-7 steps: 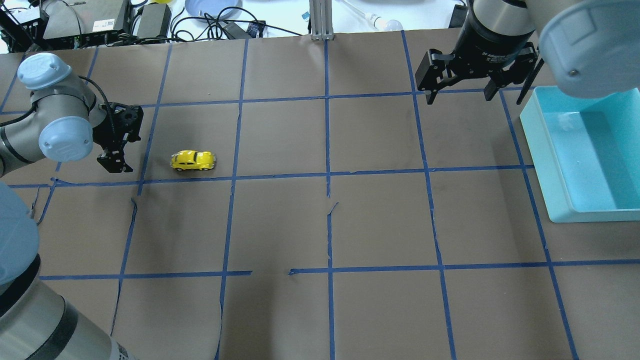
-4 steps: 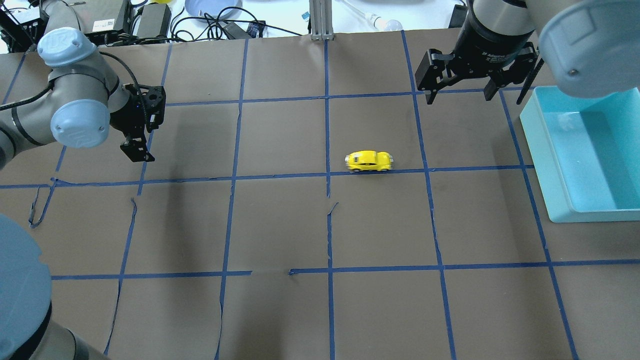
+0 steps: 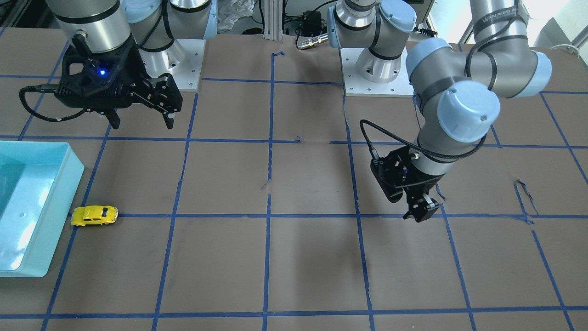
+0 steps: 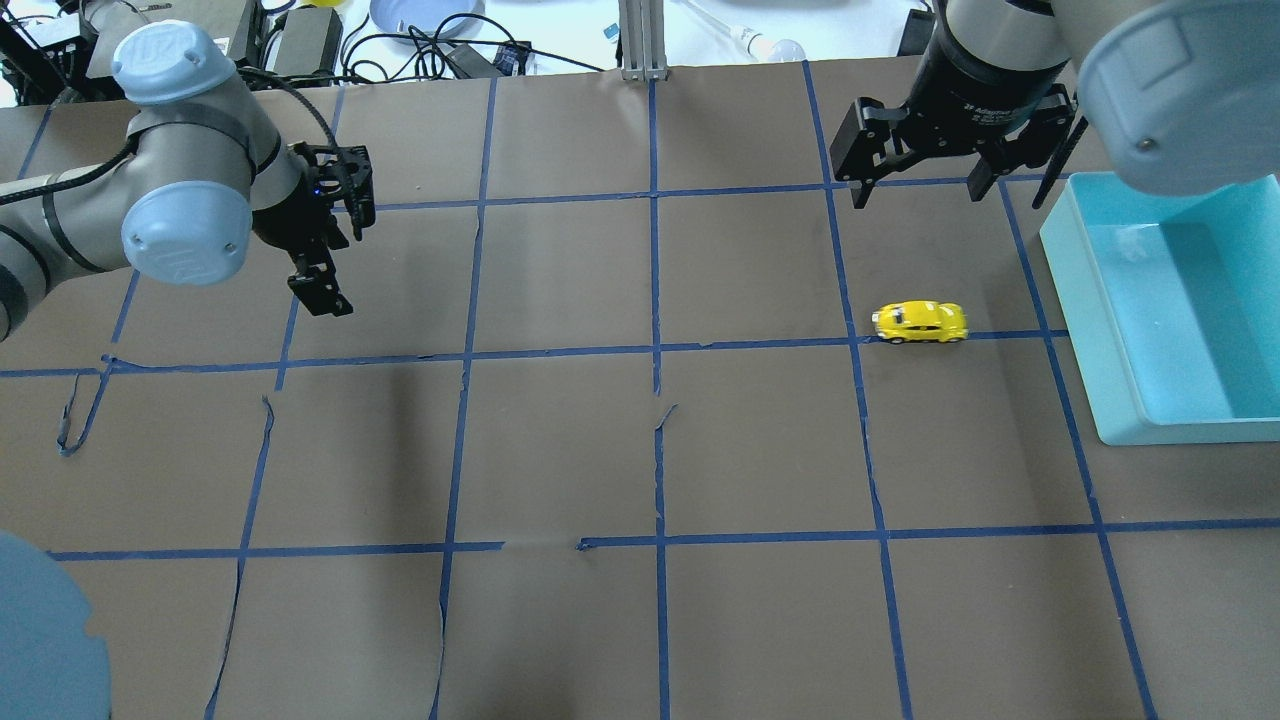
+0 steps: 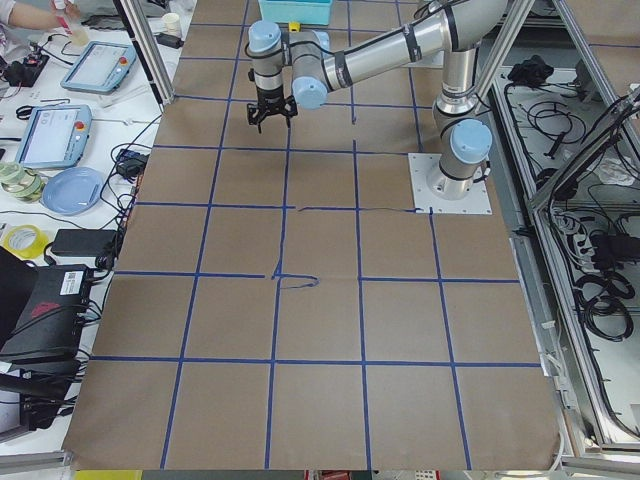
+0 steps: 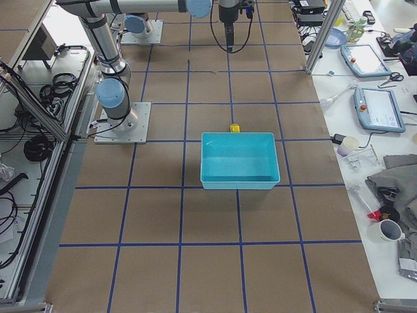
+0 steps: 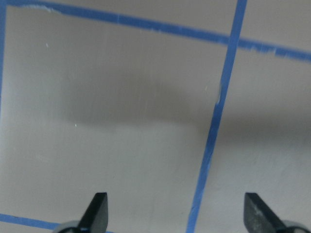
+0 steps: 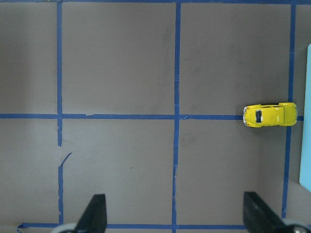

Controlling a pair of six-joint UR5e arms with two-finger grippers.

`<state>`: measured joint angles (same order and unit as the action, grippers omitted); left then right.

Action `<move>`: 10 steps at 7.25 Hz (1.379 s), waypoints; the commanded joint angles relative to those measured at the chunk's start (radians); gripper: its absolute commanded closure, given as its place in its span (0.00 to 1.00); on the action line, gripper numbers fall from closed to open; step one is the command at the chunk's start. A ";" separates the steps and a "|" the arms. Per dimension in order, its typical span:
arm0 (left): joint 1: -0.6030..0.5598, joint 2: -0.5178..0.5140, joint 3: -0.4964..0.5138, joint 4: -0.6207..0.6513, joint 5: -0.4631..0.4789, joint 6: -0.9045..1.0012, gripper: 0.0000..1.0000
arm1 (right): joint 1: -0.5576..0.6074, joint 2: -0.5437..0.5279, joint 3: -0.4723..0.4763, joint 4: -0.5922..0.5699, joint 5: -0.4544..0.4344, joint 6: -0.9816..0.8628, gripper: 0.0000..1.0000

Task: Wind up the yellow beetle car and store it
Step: 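Flick the car with the left gripper across the table toward the bin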

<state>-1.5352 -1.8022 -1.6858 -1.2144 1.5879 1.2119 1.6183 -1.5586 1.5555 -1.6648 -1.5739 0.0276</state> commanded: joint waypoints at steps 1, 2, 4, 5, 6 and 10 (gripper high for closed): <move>-0.063 0.076 0.113 -0.231 -0.020 -0.281 0.08 | 0.000 -0.001 -0.002 0.000 -0.001 0.002 0.00; -0.065 0.101 0.164 -0.323 -0.064 -0.481 0.07 | -0.002 -0.006 -0.002 0.002 -0.002 0.002 0.00; -0.065 0.162 0.190 -0.375 -0.049 -0.792 0.05 | -0.006 -0.004 -0.008 0.006 -0.012 0.002 0.00; -0.066 0.193 0.190 -0.373 -0.028 -0.968 0.04 | -0.002 -0.006 -0.011 0.010 -0.017 0.002 0.00; -0.072 0.222 0.178 -0.376 0.003 -1.055 0.03 | -0.006 0.000 -0.009 0.005 -0.017 0.005 0.00; -0.062 0.273 0.164 -0.364 0.031 -1.066 0.03 | -0.008 0.014 -0.002 0.013 -0.009 0.003 0.00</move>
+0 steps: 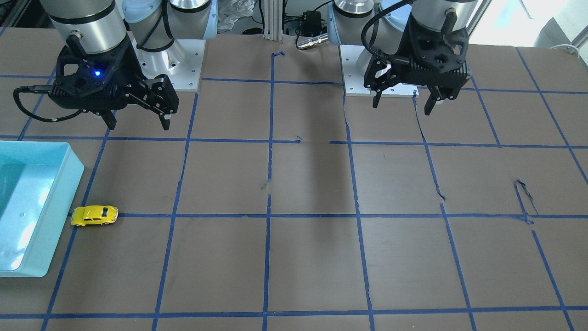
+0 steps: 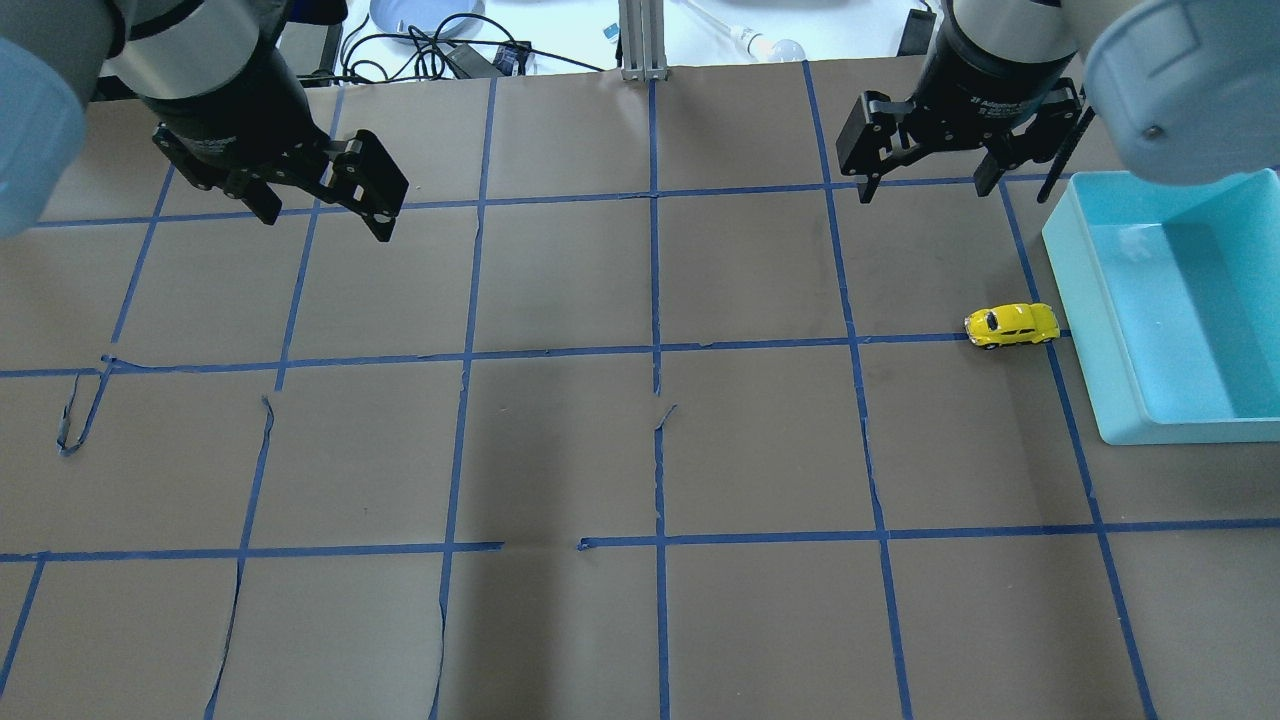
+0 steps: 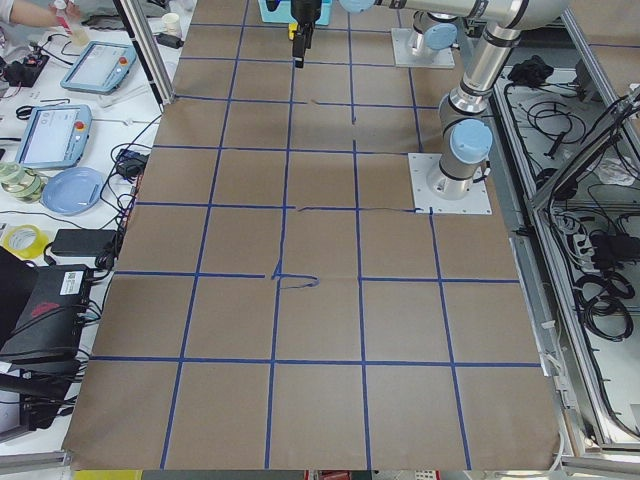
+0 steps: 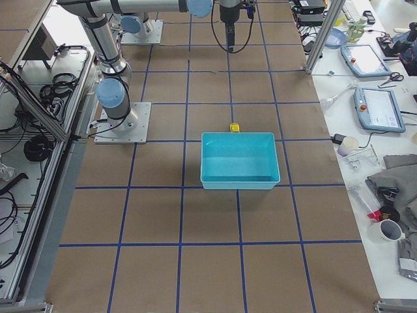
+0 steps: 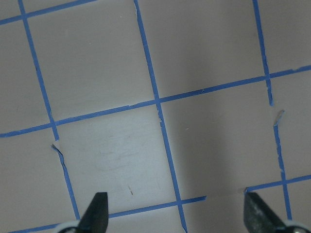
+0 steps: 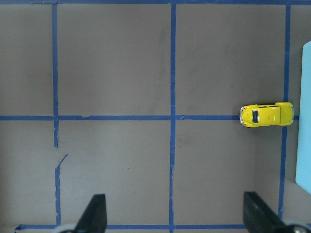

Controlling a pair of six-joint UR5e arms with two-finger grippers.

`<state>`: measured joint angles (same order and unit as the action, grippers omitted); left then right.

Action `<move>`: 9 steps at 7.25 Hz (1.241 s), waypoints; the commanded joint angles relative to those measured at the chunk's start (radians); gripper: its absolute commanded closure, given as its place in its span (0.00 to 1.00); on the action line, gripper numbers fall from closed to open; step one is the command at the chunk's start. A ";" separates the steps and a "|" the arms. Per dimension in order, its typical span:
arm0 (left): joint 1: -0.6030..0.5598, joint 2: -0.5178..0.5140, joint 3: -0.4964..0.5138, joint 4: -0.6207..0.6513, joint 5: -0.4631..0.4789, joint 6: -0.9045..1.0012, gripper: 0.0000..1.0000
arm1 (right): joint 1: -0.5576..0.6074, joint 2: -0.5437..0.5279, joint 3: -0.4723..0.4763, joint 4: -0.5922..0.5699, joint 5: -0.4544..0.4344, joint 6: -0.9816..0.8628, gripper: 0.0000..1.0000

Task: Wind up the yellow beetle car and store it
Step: 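Raise the left gripper away while moving the right gripper toward the car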

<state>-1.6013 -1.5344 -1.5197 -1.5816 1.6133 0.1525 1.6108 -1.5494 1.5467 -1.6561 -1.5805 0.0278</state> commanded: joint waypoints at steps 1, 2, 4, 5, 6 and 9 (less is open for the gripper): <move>0.017 0.002 0.001 0.005 -0.003 -0.005 0.02 | 0.000 0.005 0.009 0.002 -0.003 -0.003 0.00; 0.049 0.003 -0.003 0.006 -0.007 0.001 0.00 | 0.000 0.005 0.009 0.002 -0.006 -0.006 0.00; 0.063 0.010 -0.002 -0.002 -0.041 0.002 0.00 | 0.000 0.005 0.009 0.004 -0.009 -0.009 0.00; 0.063 0.011 -0.002 -0.002 -0.041 0.009 0.00 | 0.000 0.006 0.010 0.010 -0.009 -0.012 0.00; 0.069 0.010 -0.003 -0.002 -0.039 0.012 0.00 | -0.002 0.008 0.013 0.010 0.000 -0.016 0.00; 0.076 0.013 0.006 -0.002 -0.039 0.019 0.00 | -0.008 0.017 0.029 0.010 0.004 -0.048 0.00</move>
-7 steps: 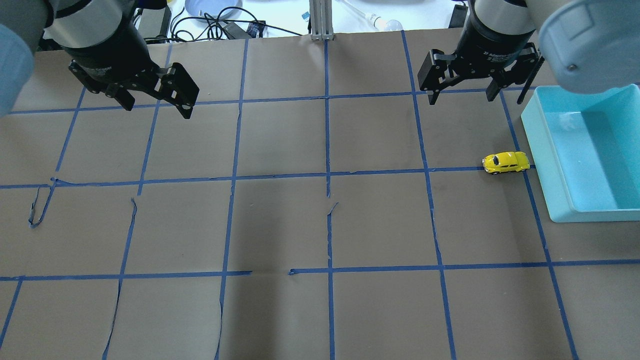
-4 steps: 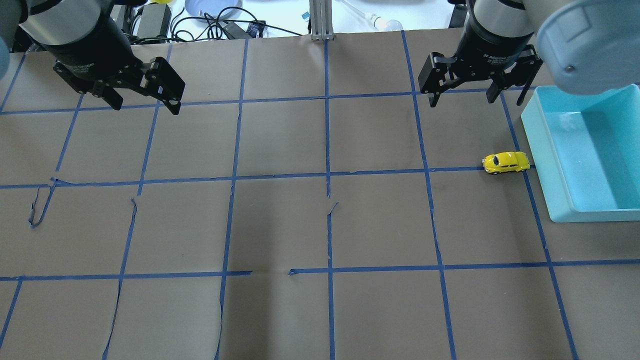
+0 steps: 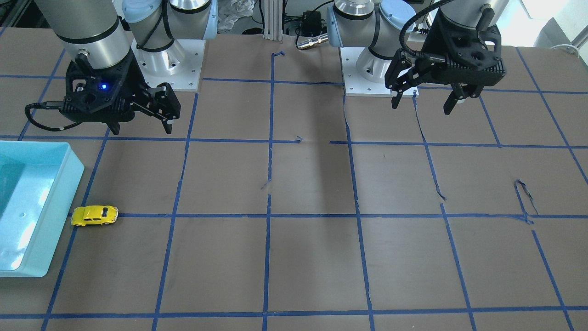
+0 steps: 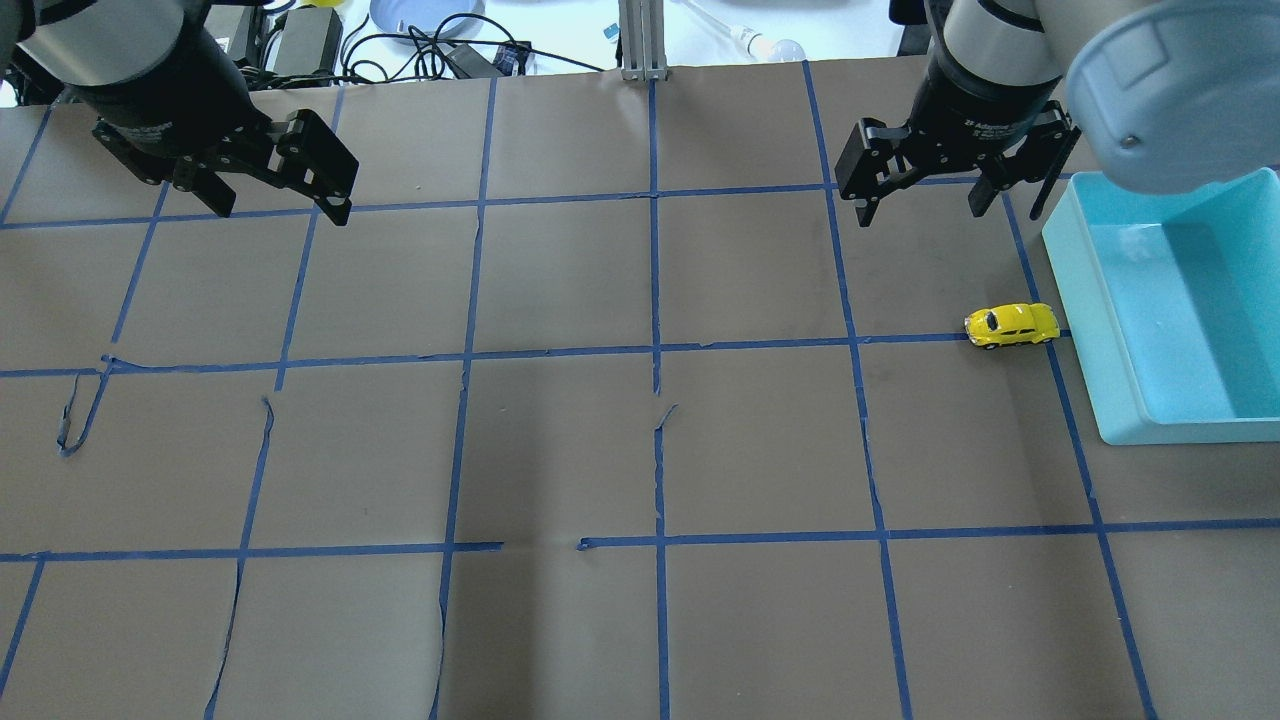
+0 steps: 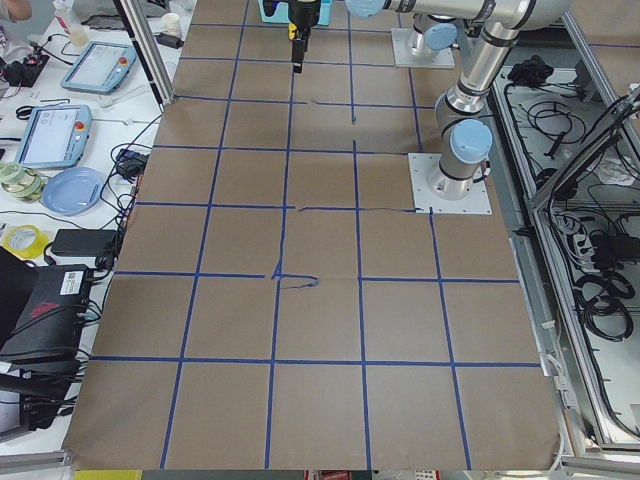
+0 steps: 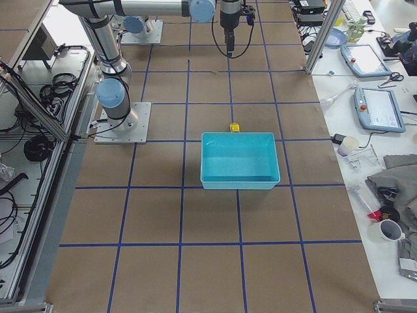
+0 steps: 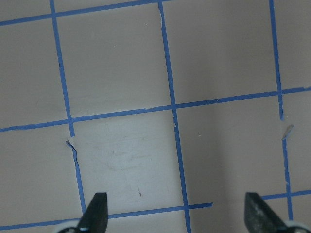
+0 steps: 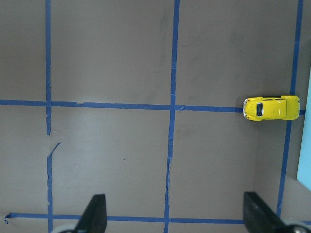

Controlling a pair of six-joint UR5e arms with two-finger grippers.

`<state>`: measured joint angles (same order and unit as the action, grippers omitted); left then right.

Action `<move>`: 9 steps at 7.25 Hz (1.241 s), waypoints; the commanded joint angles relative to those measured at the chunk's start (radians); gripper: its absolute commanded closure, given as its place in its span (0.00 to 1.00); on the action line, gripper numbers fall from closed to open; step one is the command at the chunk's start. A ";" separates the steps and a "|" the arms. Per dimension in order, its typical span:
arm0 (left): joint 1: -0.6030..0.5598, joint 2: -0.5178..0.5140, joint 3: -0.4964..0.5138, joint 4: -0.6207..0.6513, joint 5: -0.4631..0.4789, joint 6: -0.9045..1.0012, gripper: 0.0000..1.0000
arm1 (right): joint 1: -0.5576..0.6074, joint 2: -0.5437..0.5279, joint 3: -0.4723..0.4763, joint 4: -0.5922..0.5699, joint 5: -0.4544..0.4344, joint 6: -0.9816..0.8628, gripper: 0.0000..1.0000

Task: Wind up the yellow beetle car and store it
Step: 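Raise the left gripper away while moving the right gripper toward the car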

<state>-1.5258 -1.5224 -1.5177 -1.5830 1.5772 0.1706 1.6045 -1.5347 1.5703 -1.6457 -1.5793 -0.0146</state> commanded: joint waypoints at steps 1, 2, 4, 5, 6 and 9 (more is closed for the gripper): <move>0.004 0.001 0.004 0.001 -0.003 0.001 0.00 | -0.001 0.010 0.005 -0.002 0.005 -0.007 0.00; 0.003 0.001 0.004 0.002 -0.005 0.001 0.00 | -0.001 0.010 0.005 0.001 0.002 -0.007 0.00; 0.004 0.001 0.002 0.002 -0.003 0.001 0.00 | -0.017 0.013 0.005 0.001 -0.002 -0.084 0.00; 0.004 0.001 0.004 0.003 -0.005 0.001 0.00 | -0.049 0.019 0.005 -0.008 0.005 -0.190 0.00; 0.004 0.001 0.004 0.003 -0.005 0.001 0.00 | -0.098 0.049 0.005 -0.005 0.005 -0.264 0.00; 0.004 0.001 0.004 0.003 -0.005 0.001 0.00 | -0.179 0.090 0.005 -0.011 0.007 -0.484 0.00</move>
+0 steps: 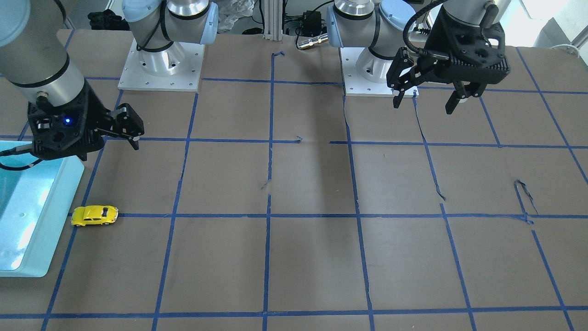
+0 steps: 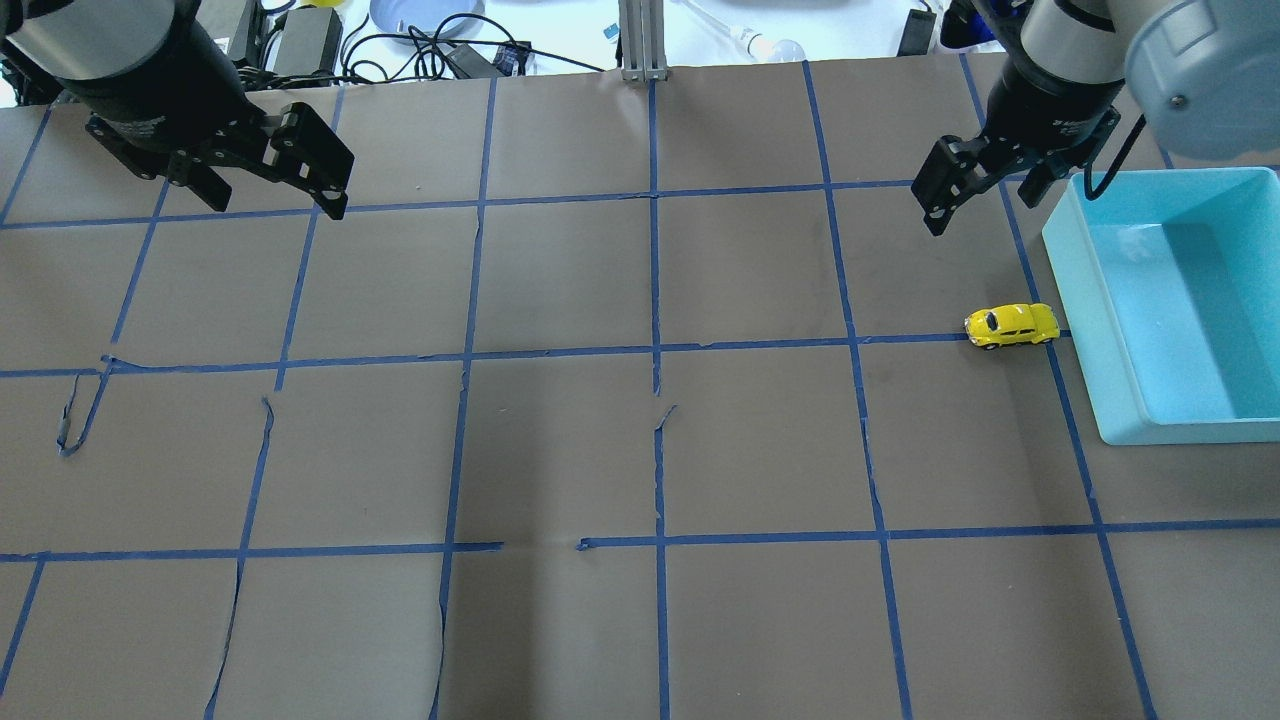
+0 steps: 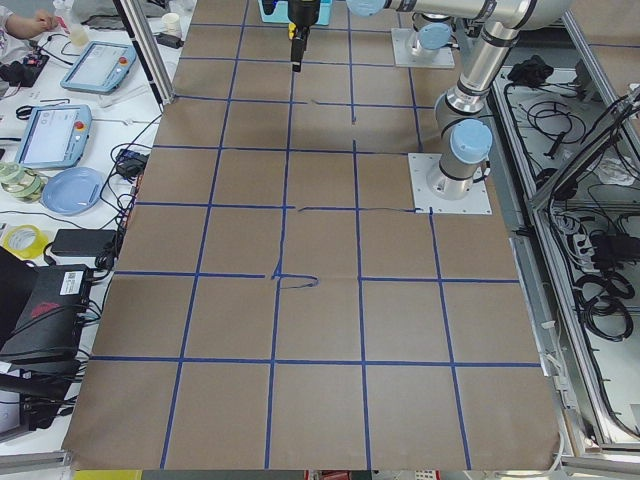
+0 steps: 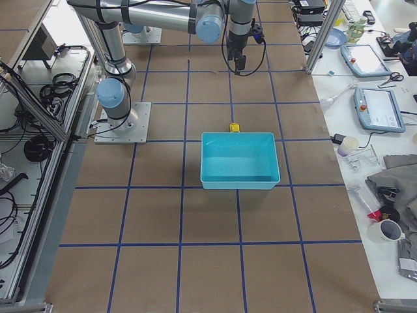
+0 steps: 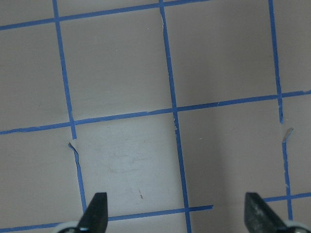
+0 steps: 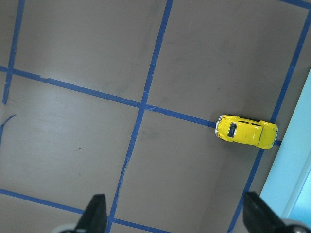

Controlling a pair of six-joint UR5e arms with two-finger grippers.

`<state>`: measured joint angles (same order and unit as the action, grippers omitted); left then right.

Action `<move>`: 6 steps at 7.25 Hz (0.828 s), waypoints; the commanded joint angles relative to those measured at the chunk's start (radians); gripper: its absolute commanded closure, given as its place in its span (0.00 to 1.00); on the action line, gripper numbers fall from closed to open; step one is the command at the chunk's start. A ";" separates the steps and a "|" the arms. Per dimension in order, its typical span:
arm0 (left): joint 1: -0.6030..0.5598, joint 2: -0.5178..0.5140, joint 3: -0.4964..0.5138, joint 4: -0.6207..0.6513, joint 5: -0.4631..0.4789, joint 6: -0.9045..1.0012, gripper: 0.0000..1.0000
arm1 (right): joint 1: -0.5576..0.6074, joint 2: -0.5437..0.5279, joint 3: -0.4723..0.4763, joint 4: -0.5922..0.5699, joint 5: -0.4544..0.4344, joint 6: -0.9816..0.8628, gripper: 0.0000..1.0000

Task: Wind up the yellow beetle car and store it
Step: 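Raise the left gripper away while moving the right gripper toward the car, then lower the right gripper over the yellow car and close on it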

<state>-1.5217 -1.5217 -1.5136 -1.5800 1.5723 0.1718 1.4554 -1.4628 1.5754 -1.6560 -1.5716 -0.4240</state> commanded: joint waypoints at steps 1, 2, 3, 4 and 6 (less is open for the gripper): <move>0.000 0.000 0.000 0.000 0.000 0.000 0.00 | -0.058 0.019 0.020 -0.001 0.001 -0.132 0.00; 0.000 0.000 0.000 0.000 0.000 0.000 0.00 | -0.082 0.018 0.087 -0.027 0.001 -0.177 0.00; 0.000 0.000 0.000 0.000 0.000 0.000 0.00 | -0.092 0.019 0.180 -0.112 -0.001 -0.232 0.00; 0.000 0.002 0.000 0.000 0.000 0.000 0.00 | -0.113 0.019 0.286 -0.281 -0.002 -0.378 0.00; 0.000 0.002 0.001 0.000 0.002 0.000 0.00 | -0.141 0.047 0.380 -0.427 -0.004 -0.798 0.00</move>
<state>-1.5217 -1.5205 -1.5138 -1.5806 1.5733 0.1718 1.3282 -1.4363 1.9023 -1.9854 -1.5734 -0.9786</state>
